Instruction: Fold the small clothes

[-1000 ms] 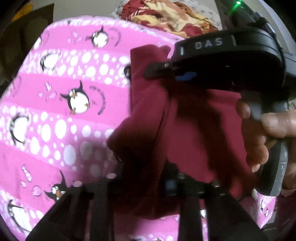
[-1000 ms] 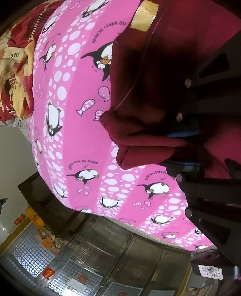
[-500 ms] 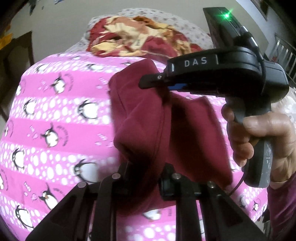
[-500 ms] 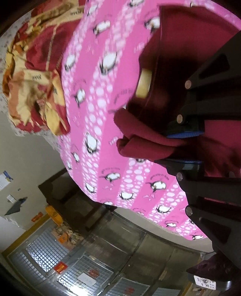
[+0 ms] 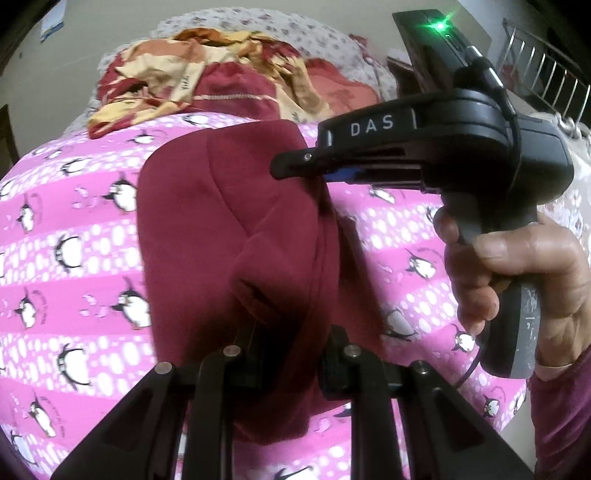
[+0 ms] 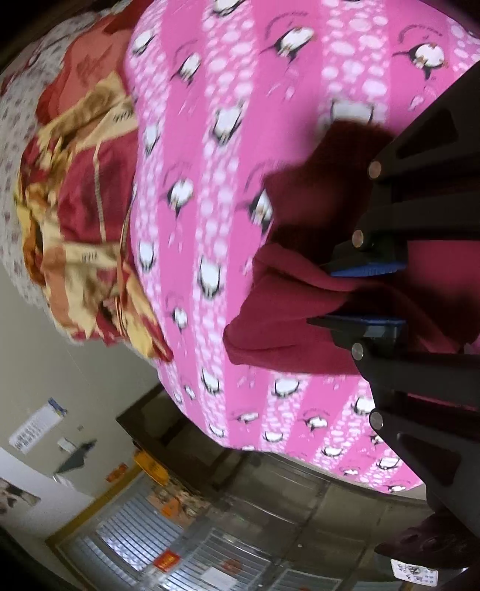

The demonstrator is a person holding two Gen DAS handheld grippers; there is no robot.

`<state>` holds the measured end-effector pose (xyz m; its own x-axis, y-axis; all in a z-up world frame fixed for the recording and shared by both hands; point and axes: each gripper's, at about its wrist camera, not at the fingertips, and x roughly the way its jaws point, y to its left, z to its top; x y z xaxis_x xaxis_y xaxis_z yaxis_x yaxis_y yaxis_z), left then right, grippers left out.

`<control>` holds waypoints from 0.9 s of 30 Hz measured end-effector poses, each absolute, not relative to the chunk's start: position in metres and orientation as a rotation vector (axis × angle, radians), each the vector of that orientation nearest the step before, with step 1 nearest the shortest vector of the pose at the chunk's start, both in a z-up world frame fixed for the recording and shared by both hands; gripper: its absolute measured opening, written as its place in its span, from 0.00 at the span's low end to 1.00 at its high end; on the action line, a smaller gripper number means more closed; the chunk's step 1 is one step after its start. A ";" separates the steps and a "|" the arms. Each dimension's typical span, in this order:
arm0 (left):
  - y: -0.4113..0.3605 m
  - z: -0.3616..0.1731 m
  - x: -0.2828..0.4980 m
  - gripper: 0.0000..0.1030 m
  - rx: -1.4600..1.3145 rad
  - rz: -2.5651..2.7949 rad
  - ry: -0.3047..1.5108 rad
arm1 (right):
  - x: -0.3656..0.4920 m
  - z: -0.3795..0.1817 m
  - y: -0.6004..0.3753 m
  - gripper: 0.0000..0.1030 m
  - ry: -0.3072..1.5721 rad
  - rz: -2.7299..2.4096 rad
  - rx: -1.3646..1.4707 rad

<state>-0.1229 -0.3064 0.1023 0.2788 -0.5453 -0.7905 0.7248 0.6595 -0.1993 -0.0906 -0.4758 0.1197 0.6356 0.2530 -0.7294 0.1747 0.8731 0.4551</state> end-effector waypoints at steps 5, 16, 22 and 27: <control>-0.332 0.086 -0.131 0.19 0.244 -0.865 0.990 | -0.106 0.098 -0.504 0.18 0.899 0.014 0.587; -0.364 0.063 -0.149 0.30 0.286 -0.856 1.012 | -0.109 0.054 -0.528 0.19 0.943 -0.086 0.625; -0.321 0.099 -0.159 0.63 0.284 -0.953 0.951 | -0.136 0.074 -0.524 0.46 0.895 -0.089 0.643; -0.272 0.109 -0.148 0.64 0.315 -0.854 0.870 | -0.169 0.095 -0.496 0.62 0.864 -0.039 0.620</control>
<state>-0.1475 -0.2722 0.1086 0.3501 -0.5257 -0.7752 0.7656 0.6374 -0.0865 -0.1695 -0.4962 0.0950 0.6603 0.2109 -0.7208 0.2757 0.8247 0.4938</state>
